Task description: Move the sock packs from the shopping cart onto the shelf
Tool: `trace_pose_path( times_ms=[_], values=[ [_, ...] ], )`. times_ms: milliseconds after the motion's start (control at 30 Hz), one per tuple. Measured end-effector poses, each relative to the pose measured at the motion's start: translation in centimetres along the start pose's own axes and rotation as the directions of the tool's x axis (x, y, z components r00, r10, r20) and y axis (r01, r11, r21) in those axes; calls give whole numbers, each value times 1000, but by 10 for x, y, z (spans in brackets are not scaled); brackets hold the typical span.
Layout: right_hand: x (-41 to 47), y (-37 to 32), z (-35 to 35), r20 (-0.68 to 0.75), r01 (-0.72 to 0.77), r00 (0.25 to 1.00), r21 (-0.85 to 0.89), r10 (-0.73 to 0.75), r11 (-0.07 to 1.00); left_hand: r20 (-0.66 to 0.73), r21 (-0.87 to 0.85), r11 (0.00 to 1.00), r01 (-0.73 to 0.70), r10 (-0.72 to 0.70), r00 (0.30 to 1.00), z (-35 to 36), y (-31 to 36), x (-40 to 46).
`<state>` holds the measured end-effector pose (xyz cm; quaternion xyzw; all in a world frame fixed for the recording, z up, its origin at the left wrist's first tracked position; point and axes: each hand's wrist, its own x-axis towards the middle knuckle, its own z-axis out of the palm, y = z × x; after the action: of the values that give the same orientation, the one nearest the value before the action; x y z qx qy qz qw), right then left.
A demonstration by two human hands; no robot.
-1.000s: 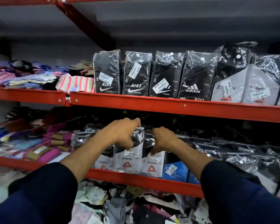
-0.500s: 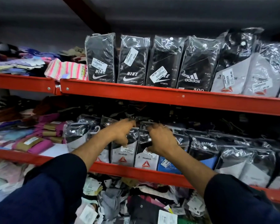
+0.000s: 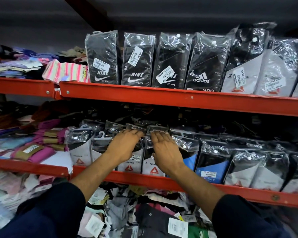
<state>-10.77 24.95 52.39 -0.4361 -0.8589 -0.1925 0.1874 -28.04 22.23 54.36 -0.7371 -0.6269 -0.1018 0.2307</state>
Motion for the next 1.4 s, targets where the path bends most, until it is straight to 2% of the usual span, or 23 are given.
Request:
trace_pose_path(
  times_ms=[167, 333, 467, 567, 633, 867, 1067, 1233, 1400],
  values=[
    [-3, 2, 6, -37, 15, 999, 22, -14, 1000, -48, -76, 997, -18, 14, 999, 6, -5, -2],
    [-16, 8, 5, -78, 25, 997, 50, -21, 998, 32, -25, 999, 29, -28, 999, 8, 9, -11],
    [-45, 22, 7, -184, -150, 970, 62, 159, 987, -25, -39, 999, -14, 13, 1000, 19, 23, -23],
    [-57, 36, 15, -106, -253, 960, 64, 258, 965, -35, -29, 999, -23, 22, 999, 32, 28, -25],
    [-59, 43, 21, -56, -256, 964, 70, 260, 964, -60, -26, 999, -22, 20, 998, 40, 30, -25],
    [-62, 56, 29, -86, -173, 980, 73, 179, 982, -105, -68, 998, -11, 4, 994, 48, 32, -26],
    [-75, 79, 29, -253, -236, 938, 39, 238, 971, -116, -46, 999, -14, 9, 993, 53, 31, -27],
    [-77, 93, 37, -122, -266, 958, -32, 260, 964, -117, -17, 1000, -2, 0, 993, 57, 32, -26],
    [-77, 94, 33, -116, -243, 964, -4, 240, 970, -103, -7, 1000, 14, -14, 995, 55, 33, -29]
  ],
)
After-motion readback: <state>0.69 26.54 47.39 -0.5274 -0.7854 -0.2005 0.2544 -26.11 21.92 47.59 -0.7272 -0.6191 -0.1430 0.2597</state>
